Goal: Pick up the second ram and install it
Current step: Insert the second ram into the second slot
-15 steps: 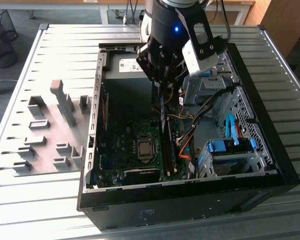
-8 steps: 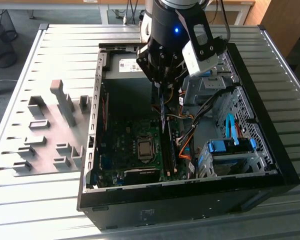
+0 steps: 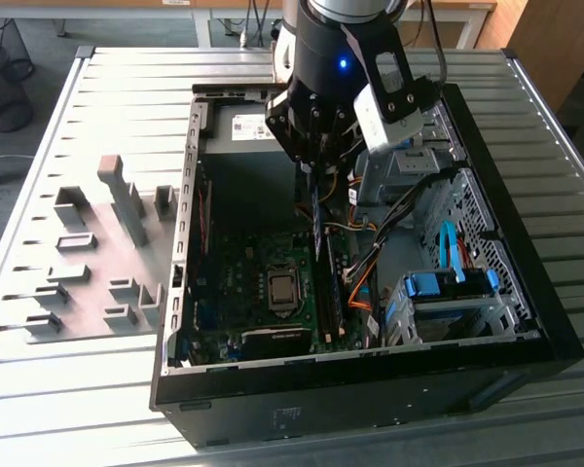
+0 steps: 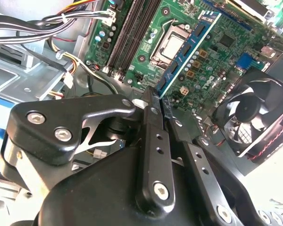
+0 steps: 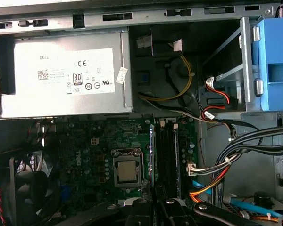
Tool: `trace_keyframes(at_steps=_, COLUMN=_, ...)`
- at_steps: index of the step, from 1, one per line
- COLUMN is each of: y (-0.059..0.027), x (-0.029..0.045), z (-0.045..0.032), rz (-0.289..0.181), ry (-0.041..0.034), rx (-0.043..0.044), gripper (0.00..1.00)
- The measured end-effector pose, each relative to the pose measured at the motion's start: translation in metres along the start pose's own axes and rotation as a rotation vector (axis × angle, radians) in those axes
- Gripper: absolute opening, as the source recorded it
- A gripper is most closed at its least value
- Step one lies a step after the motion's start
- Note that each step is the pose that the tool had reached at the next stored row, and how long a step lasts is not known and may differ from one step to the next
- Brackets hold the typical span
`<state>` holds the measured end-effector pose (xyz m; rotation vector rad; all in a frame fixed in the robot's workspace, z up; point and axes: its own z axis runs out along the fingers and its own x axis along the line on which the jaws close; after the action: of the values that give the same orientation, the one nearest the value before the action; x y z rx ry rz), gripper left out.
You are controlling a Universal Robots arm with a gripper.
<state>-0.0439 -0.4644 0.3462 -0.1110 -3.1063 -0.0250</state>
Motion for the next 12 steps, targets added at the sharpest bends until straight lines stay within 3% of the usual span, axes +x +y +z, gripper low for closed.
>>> trace_keyframes(at_steps=12, y=-0.0001, x=-0.0003, z=0.0085, rz=0.000, ry=0.0000, rx=0.0000, gripper=0.14)
